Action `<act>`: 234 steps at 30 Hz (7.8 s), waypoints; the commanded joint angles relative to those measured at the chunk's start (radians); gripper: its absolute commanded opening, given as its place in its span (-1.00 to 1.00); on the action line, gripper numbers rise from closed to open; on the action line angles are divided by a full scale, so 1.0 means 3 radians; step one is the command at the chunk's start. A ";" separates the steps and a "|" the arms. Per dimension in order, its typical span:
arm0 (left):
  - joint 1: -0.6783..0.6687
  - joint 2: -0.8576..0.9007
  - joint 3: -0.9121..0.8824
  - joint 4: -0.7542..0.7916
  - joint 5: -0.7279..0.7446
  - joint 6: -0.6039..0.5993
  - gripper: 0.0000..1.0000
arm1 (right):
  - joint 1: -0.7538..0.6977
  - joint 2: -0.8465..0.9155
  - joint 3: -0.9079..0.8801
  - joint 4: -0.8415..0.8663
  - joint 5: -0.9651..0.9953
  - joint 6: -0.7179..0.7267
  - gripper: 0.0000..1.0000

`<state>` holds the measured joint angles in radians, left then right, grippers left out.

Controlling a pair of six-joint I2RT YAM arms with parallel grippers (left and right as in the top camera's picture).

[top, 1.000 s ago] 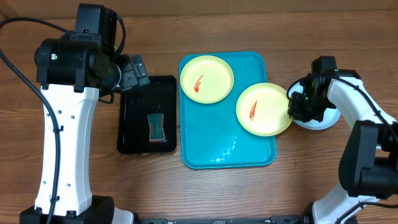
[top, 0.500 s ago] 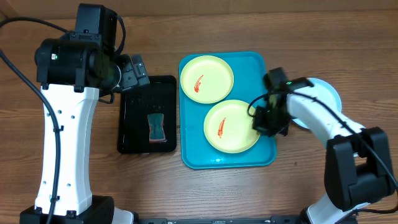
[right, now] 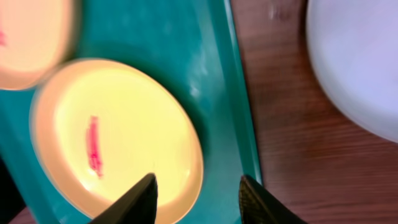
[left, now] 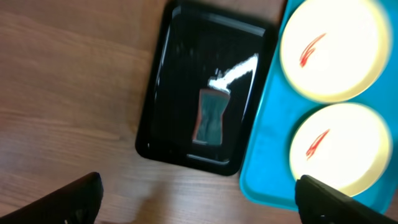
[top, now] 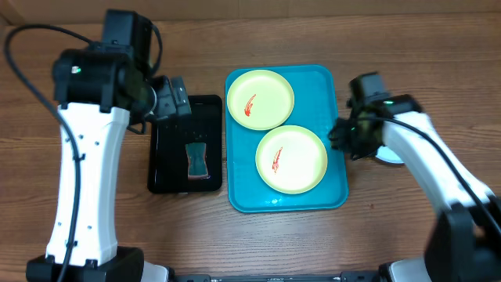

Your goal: Clean dirty plates on tray and stack at the side

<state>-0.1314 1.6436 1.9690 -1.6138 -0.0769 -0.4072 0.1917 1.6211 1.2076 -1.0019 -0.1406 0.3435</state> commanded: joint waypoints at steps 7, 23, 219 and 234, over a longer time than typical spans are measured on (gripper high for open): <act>-0.0083 0.0051 -0.1595 0.0809 0.0464 0.0097 0.63 | -0.0028 -0.0553 0.0125 -0.0188 0.0000 -0.0286 -0.07; -0.0088 0.0303 -0.3065 0.2597 0.0413 0.0086 -0.03 | -0.0029 -0.0540 0.0123 -0.0334 -0.0008 -0.0275 -0.14; -0.1525 0.2379 -0.0687 0.1246 -0.0308 -0.0833 -0.92 | 0.0277 0.0084 -0.1298 0.1217 -0.0066 -0.0122 -0.80; -0.1459 0.2382 -0.0688 0.1901 0.0919 -0.0684 -0.92 | 0.0277 0.0084 -0.1298 0.1204 -0.0066 -0.0123 -0.80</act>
<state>-0.5869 2.2845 1.7813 -1.1500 0.1040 -0.6281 0.2790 1.6375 0.8272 -0.6327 -0.1978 0.3271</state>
